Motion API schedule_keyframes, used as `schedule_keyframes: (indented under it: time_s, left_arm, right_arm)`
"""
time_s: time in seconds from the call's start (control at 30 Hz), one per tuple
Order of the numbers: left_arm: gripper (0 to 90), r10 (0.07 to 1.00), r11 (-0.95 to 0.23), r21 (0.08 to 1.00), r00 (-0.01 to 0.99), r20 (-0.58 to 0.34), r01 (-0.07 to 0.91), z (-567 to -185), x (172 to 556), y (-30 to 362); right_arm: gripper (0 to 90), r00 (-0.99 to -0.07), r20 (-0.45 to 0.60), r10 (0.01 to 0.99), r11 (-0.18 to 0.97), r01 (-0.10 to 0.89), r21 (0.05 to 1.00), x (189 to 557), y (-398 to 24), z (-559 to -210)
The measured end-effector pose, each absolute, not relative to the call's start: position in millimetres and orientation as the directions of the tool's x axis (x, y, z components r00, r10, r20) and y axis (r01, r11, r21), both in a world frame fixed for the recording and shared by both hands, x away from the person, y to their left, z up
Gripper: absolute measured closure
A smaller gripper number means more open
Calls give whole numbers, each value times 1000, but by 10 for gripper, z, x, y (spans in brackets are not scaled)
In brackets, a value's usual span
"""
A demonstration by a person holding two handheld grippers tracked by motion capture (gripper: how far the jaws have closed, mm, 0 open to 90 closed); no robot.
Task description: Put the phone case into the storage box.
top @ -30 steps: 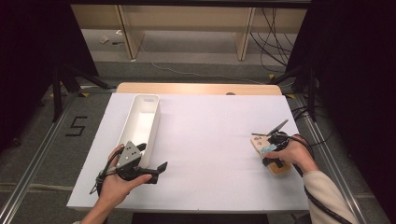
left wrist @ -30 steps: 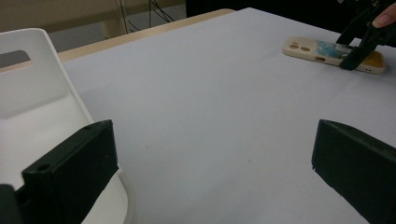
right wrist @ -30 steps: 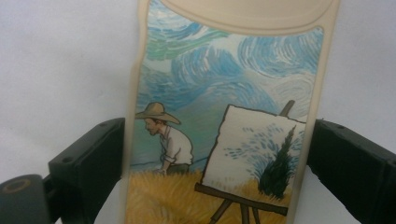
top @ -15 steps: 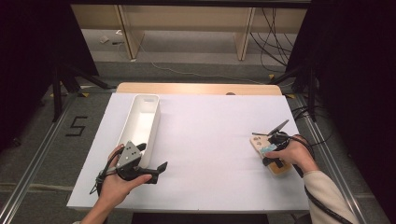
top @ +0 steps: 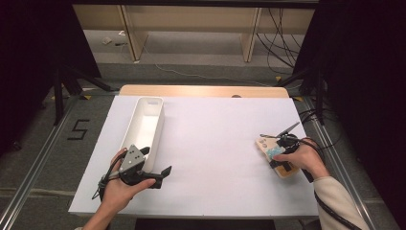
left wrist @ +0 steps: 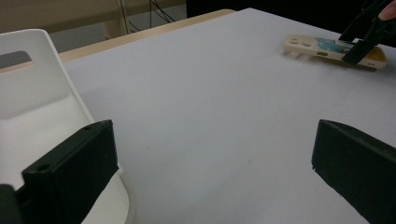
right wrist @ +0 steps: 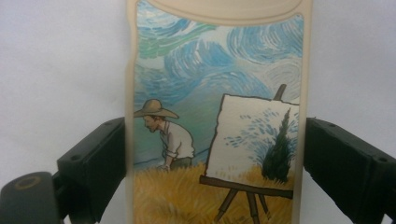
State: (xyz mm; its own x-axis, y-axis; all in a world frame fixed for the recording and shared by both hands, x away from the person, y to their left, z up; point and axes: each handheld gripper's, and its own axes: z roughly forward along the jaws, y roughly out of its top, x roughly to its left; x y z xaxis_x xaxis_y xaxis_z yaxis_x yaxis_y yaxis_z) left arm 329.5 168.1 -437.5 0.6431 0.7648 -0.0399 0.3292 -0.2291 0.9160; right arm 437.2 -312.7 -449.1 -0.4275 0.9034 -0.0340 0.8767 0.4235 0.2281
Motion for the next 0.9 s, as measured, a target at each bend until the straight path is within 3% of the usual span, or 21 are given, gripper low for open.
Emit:
schedule_keyframes:
  time_s: [0.37, 0.9]
  left_arm:
    - [0, 766, -226, 916, 641, -44, 333, -4382, 3301, 1679]
    - [0, 767, -223, 916, 640, -47, 335, -4382, 3305, 1679]
  right_arm:
    - [111, -439, -1, 898, 410, 839, 356, 4297, -3071, -4388]
    - [112, -518, 2, 855, 416, 690, 592, 4169, -2874, -4296]
